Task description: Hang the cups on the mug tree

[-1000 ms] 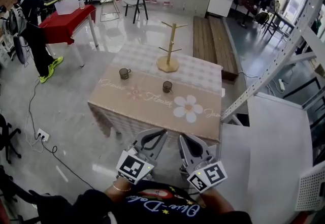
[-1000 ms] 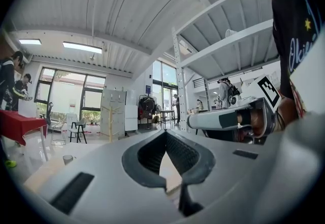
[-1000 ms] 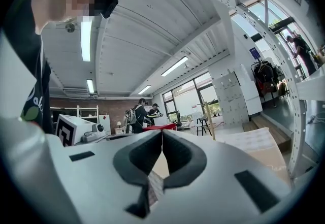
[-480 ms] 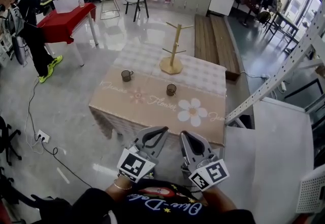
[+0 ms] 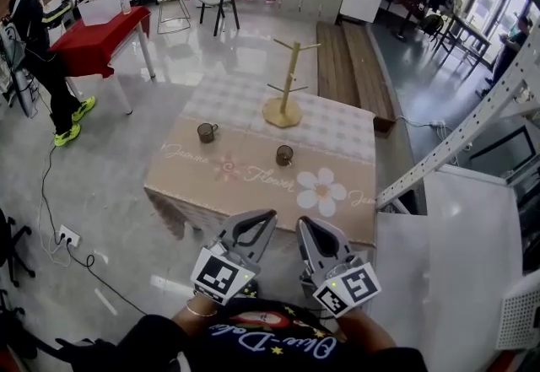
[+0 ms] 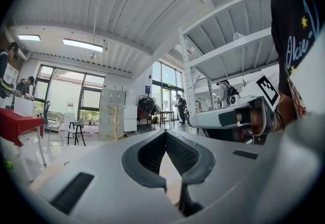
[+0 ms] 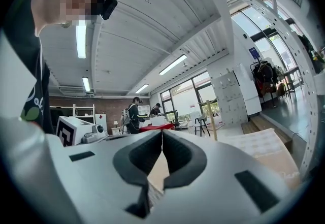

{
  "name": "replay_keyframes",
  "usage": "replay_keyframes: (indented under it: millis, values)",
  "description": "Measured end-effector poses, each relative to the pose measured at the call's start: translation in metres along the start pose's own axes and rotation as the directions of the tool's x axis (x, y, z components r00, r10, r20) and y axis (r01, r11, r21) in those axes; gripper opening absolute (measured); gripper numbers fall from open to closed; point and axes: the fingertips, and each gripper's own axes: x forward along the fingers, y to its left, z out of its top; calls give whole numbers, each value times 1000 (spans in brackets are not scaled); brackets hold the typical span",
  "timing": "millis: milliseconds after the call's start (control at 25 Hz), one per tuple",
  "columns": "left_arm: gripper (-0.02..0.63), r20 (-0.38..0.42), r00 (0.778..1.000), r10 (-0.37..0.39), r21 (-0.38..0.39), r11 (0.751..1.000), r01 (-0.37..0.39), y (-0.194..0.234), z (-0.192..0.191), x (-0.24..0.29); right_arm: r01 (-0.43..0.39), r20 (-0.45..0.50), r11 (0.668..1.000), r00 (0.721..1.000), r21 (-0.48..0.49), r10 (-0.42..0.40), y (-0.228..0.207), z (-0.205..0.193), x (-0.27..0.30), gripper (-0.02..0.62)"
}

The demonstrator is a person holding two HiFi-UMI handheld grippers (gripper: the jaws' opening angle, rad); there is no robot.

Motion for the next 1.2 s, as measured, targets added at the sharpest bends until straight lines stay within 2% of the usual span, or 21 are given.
replay_keyframes:
  millis: [680, 920, 1200]
  values:
    - [8, -25, 1000, -16, -18, 1000, 16, 26, -7, 2, 36, -23, 999, 999, 6, -36, -5, 0, 21, 9]
    - [8, -21, 999, -43, -28, 999, 42, 29, -20, 6, 71, -29, 997, 997, 5, -71, -9, -13, 21, 10]
    - [8, -28, 998, -49, -46, 998, 48, 20, -14, 3, 94, -34, 996, 995, 2, -94, -9, -1, 12, 9]
